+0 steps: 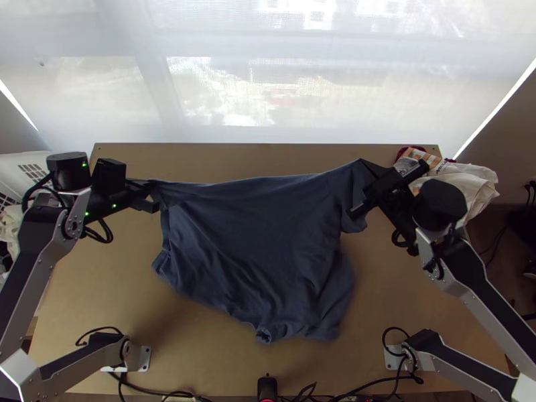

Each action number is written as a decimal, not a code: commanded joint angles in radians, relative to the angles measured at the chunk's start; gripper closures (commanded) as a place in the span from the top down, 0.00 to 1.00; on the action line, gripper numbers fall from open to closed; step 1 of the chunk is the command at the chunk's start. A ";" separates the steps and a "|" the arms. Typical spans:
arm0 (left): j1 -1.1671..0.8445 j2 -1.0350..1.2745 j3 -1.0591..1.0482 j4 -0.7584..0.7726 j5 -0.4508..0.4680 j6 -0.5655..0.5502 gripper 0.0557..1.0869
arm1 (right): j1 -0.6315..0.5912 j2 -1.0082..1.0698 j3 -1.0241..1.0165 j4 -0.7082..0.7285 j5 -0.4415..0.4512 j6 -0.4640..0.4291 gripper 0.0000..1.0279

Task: Fold the t-shirt

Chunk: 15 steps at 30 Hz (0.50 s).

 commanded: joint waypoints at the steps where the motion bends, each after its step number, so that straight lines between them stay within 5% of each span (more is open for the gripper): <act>1: 0.051 0.232 -0.053 0.209 -0.003 0.003 0.03 | -0.060 0.295 0.011 0.183 -0.036 0.000 0.03; 15: 0.120 0.676 0.171 0.409 -0.008 0.000 0.03 | -0.100 0.780 0.358 0.257 -0.044 -0.001 0.03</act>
